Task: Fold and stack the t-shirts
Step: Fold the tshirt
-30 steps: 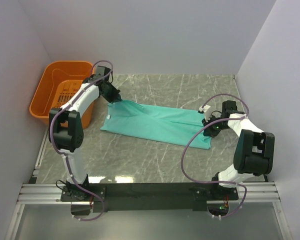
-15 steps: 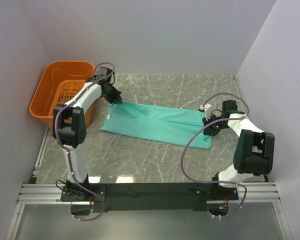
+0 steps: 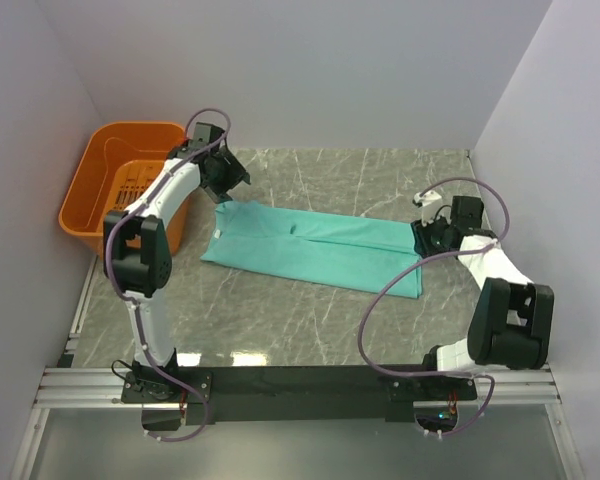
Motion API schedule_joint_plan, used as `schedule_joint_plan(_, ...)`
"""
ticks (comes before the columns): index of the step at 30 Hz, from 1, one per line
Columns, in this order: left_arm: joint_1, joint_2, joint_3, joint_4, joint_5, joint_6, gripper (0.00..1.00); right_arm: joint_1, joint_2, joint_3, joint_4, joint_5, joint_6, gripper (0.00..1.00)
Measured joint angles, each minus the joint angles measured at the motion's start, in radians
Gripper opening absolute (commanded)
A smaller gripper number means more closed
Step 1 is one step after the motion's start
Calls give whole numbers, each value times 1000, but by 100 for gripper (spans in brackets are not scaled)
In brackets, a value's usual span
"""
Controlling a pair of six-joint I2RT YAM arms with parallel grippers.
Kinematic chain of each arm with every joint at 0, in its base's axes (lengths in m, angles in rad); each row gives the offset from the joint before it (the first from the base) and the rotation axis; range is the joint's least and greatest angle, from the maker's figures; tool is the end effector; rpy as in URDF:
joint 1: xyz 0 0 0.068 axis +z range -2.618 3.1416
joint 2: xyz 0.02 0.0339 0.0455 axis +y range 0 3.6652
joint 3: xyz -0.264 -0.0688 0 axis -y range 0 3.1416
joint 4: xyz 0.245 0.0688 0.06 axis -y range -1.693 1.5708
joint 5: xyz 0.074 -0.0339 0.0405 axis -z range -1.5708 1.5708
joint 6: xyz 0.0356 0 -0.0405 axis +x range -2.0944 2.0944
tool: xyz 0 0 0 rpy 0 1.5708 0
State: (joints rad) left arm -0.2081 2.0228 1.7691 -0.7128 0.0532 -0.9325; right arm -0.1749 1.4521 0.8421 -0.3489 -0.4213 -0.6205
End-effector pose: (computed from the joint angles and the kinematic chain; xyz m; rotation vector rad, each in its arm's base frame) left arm 0.4397 -0.0948 0.2574 -0.9068 2.4544 -0.4989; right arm 0.2833 -0.0353 0.1973 -0.6932 2.3210 0.1808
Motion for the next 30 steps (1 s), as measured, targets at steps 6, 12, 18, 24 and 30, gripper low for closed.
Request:
schedule_joint_plan(6, 0, -262, -257, 148, 44, 139, 89, -23, -102, 0, 22, 2, 24, 49)
schedule_joint_plan(12, -3, -657, -658, 258, 71, 180, 87, -34, -126, 3, -206, -185, -208, 52)
schedule_joint_plan(18, -5, -851, -1011, 332, 56, 124, 81, -34, -122, -22, -227, -209, -202, 51)
schedule_joint_plan(24, -6, -936, -1201, 404, 28, 31, 81, -34, -75, 27, -196, -212, -52, 53)
schedule_joint_plan(30, -6, -1019, -1300, 560, 37, -35, 83, -29, 163, 297, -254, -261, -11, 57)
